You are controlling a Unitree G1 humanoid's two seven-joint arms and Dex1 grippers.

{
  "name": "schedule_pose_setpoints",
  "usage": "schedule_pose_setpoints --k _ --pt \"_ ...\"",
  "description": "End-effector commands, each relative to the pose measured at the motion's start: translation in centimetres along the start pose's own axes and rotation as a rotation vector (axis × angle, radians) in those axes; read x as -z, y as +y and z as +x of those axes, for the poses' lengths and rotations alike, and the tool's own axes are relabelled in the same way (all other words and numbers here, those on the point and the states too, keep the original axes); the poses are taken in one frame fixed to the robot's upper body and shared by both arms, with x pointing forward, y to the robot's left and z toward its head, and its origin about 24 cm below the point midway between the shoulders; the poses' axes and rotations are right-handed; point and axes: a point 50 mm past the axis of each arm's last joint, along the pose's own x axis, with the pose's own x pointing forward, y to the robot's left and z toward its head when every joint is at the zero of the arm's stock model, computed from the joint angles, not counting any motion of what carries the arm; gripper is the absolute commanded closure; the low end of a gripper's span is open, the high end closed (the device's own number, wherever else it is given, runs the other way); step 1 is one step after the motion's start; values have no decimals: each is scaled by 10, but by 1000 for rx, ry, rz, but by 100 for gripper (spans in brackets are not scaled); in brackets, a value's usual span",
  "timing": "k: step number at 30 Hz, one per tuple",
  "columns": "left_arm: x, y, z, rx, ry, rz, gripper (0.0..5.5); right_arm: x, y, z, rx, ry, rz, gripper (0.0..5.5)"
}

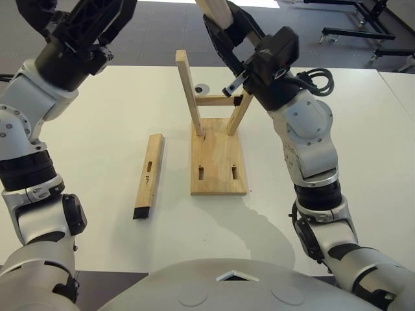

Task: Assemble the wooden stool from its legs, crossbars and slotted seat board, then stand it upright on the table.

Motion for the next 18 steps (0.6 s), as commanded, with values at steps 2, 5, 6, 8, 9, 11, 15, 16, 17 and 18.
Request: schedule_pose_setpoints --k 2,5,6,8,9,11,15,16,17,18 --pt "0 -1 8 4 30 17 195 4 10 1 -26 -10 -90 447" --pt "-4 1 8 1 7 25 195 9 14 0 -35 -1 -121 447" --pt "-5 1 7 1 -1 26 195 10 15 0 -38 3 -124 447" --pt "-8 2 5 2 -12 25 195 14 17 -2 -41 12 -126 447" --pt "-8 4 3 -3 -12 24 195 16 18 -2 -40 19 -124 447" --pt "-8 5 -1 7 -17 16 195 20 19 -3 -36 31 -104 447" --pt "-1 -7 -7 97 16 12 195 21 13 -2 9 33 -37 447" --pt "2 -9 -8 105 24 9 195 21 13 -2 9 32 -36 447" --pt "4 -10 -8 110 29 9 195 21 13 -2 4 32 -40 447" --pt "4 -10 -7 110 30 12 195 22 15 -3 -7 35 -46 447"
